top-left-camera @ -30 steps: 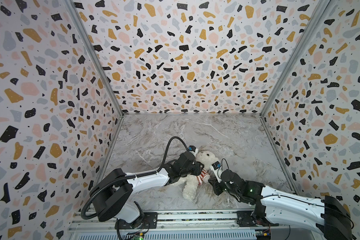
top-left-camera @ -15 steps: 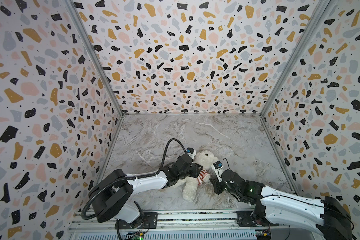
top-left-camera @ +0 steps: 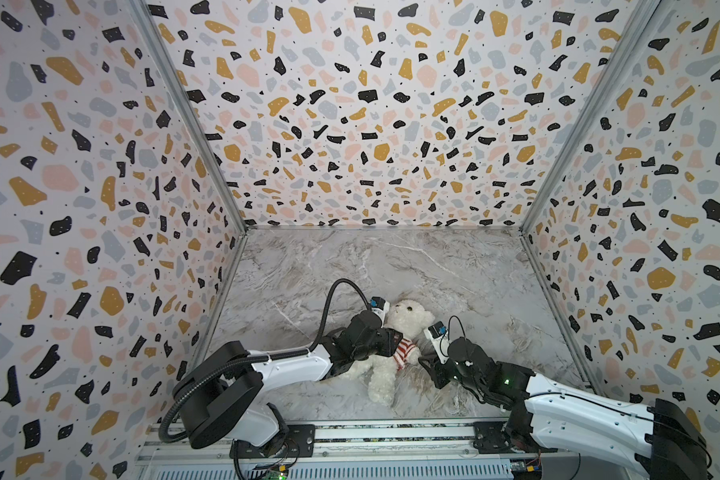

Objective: Dress the teddy bear

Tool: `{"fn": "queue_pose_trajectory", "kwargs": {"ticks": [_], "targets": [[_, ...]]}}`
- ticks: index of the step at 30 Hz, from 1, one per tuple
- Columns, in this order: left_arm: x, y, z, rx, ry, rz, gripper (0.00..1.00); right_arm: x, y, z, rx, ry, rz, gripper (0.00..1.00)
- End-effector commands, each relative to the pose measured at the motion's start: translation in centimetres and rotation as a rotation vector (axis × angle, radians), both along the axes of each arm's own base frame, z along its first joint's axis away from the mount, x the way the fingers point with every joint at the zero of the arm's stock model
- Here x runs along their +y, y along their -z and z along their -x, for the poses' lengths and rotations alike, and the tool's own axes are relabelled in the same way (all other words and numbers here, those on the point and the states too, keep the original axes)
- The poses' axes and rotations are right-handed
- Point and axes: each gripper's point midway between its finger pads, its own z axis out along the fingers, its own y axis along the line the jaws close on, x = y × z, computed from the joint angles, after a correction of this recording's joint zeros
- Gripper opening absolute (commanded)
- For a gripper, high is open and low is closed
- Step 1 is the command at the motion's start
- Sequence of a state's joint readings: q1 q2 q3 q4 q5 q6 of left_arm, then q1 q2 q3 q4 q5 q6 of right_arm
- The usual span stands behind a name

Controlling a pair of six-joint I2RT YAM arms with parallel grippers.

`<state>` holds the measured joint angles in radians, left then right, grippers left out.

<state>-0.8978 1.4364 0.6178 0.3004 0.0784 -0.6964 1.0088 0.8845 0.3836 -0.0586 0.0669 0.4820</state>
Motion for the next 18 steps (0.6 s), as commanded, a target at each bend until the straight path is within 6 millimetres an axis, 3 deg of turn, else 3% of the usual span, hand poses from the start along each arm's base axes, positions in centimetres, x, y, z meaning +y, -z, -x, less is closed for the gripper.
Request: {"fn": "queue_pose_trajectory", "kwargs": {"ticks": [1, 7, 18], "targets": [[0.6, 1.3, 0.8, 0.047, 0.011, -0.026, 0.4, 1.7, -2.0, 0.0, -0.028, -0.044, -0.059, 0.3], [0.5, 1.5, 0.9, 0.054, 0.01, -0.017, 0.39, 2.3, -1.7, 0.2, -0.033, -0.054, -0.061, 0.31], [0.4, 1.3, 0.9, 0.055, 0.013, -0.009, 0.39, 1.8, -0.4, -1.5, -0.04, 0.031, 0.021, 0.34]]}}
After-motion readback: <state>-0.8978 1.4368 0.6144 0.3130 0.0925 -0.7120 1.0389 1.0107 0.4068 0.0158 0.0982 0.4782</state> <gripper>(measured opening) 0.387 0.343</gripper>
